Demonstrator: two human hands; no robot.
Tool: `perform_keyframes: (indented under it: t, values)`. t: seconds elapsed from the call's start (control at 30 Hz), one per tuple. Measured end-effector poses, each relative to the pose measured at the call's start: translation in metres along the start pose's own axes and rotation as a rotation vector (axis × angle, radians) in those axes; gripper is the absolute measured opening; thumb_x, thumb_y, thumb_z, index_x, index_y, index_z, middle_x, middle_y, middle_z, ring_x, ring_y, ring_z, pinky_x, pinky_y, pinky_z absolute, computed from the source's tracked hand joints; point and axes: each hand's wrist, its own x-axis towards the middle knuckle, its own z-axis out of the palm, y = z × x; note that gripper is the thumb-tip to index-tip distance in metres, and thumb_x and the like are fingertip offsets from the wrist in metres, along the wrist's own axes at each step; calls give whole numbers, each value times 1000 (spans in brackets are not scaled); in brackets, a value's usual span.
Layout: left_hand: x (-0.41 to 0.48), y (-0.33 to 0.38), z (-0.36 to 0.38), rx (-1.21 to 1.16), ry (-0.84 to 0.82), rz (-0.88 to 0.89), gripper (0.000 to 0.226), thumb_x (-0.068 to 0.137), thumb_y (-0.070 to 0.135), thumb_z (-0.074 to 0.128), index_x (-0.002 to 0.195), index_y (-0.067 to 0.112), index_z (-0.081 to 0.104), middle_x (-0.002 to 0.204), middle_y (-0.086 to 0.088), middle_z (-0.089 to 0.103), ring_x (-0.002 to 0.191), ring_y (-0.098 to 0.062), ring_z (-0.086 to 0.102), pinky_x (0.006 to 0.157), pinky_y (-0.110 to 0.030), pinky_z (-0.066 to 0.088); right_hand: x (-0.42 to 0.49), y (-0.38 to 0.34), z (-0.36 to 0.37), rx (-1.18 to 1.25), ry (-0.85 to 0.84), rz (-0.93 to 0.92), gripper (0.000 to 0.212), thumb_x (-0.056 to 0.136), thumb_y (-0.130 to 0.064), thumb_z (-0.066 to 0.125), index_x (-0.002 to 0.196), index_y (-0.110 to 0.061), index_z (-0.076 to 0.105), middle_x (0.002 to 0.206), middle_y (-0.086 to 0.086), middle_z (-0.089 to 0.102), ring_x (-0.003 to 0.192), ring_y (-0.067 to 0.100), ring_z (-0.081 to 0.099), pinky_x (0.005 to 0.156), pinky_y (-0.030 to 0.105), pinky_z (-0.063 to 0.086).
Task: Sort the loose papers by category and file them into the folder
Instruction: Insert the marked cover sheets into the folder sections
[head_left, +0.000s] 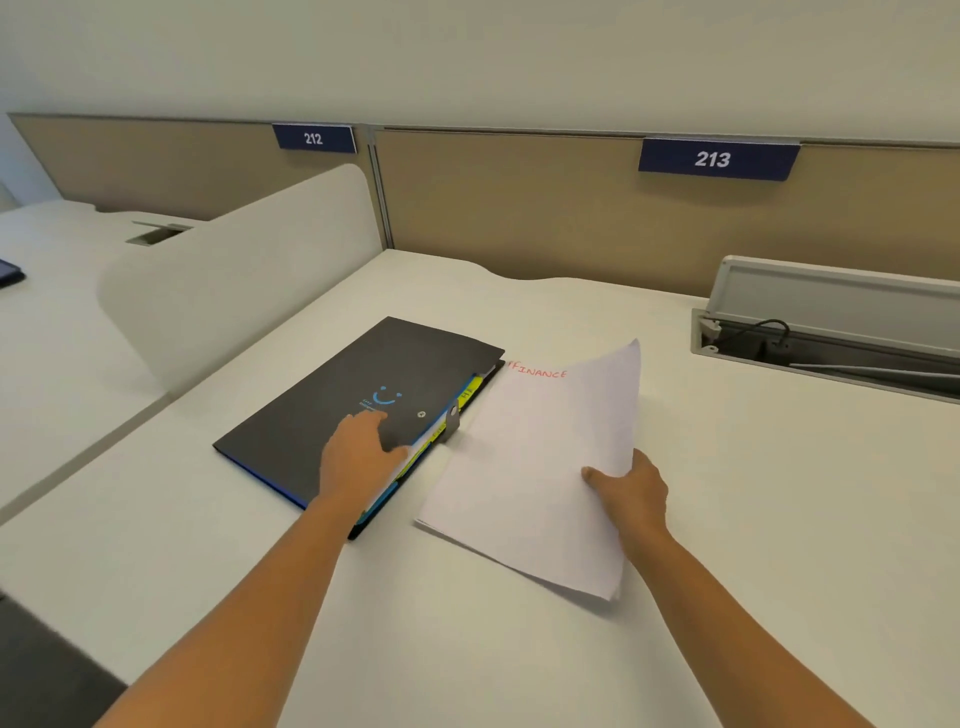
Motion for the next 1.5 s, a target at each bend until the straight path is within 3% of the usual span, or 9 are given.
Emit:
perform_keyframes:
  t: [0.13,0.3,0.4,0.57,0.73,0.97,1.13,1.27,1.5]
  values:
    - [14,-9,9,351,-131,55,62,89,42,54,138,10,35,149,-9,29,140,-33,20,112,-49,21,-1,-3,6,-107,112,-11,60,85,-23,64,136,-6,36,132,16,51,118,37,50,97,44,42]
    - [11,-8,20,505,-92,163,34,96,30,35,119,7,45,116,-11,54,109,-31,51,87,-38,45,-4,-8,16,-237,306,-164,74,84,-22,66,144,-7,25,145,14,34,133,32,33,102,46,34]
    - [12,-9,25,592,-74,230,29,98,22,30,118,8,44,112,-9,56,102,-29,55,77,-33,47,-5,-8,27,-351,385,-381,65,83,-18,66,139,-7,36,145,12,37,135,30,32,105,46,30]
    - [13,-13,25,708,-97,290,31,98,16,31,127,5,38,117,-11,55,108,-30,56,81,-33,49,-6,-33,69,-333,-63,-752,50,85,-15,64,132,-9,47,136,5,49,130,21,40,102,10,18]
    - [17,-16,22,735,-125,346,54,97,13,41,144,8,17,138,-17,44,115,-32,55,90,-33,48,0,-55,104,-527,-372,-991,45,87,-23,61,130,-18,51,139,0,49,132,16,37,109,26,29]
    - [12,-6,5,671,-149,382,63,98,9,30,147,34,-2,155,-10,14,71,-19,50,65,-25,41,19,-41,98,-692,-402,-879,19,93,-16,51,104,-6,65,107,8,60,102,20,50,76,14,29]
    - [12,-3,6,678,-115,316,52,100,18,30,147,27,12,157,-5,11,94,-25,61,67,-27,42,19,-30,101,-693,-405,-865,23,94,-13,48,106,-6,67,107,8,62,103,21,52,78,17,33]
    - [9,-1,10,638,-100,292,54,97,47,26,147,30,11,157,2,9,126,-38,45,84,-35,49,19,-33,102,-707,-401,-856,25,94,-12,47,104,-5,68,104,9,63,102,21,52,79,20,36]
    - [12,-7,11,683,-130,366,52,97,50,27,145,32,17,157,5,11,130,-36,41,90,-38,49,20,-33,101,-718,-415,-870,25,95,-14,46,106,-7,68,103,8,63,101,20,53,79,20,36]
